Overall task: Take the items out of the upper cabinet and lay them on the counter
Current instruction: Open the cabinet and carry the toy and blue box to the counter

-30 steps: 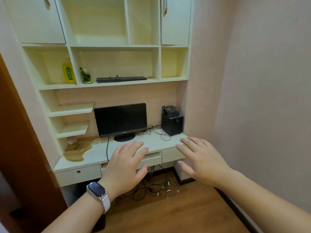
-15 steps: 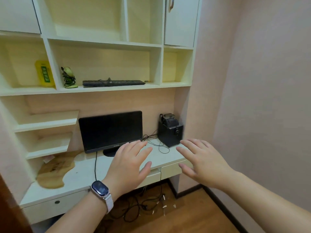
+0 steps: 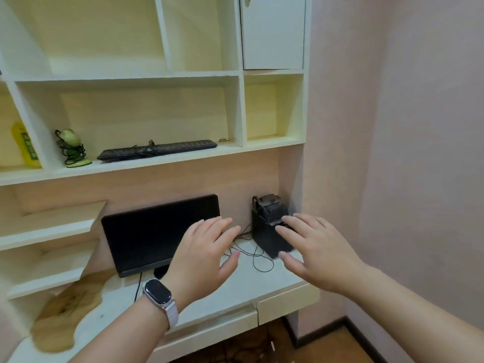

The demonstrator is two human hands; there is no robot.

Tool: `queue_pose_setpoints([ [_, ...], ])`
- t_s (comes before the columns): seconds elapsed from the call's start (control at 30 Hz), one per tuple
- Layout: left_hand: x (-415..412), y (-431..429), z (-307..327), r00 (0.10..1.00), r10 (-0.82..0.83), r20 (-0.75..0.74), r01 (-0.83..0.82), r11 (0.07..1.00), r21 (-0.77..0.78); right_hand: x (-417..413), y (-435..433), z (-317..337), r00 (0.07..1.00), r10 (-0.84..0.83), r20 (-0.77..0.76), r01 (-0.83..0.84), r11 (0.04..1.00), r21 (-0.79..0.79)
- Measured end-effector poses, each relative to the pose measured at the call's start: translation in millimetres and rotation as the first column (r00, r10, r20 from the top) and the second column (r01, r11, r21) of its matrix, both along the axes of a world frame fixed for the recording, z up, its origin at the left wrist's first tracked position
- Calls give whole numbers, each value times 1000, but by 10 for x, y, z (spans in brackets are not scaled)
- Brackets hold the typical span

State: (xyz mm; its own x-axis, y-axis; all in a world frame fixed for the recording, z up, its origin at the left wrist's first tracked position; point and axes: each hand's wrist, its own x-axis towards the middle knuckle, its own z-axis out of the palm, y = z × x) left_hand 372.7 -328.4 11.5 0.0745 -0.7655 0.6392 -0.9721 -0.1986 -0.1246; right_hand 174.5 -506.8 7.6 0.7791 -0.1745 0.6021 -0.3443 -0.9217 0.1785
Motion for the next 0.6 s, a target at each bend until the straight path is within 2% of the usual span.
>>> queue_pose_setpoints([
  [0.3,253,-1264,451,992,88,85,-85,996,-34,354,-1463,446,990,118,81,-109,988,-114],
  [0.6,708,-1898,951,982,124,141,-114,991,-77,924,-2151,838,981,156,116,-138,980,-144],
])
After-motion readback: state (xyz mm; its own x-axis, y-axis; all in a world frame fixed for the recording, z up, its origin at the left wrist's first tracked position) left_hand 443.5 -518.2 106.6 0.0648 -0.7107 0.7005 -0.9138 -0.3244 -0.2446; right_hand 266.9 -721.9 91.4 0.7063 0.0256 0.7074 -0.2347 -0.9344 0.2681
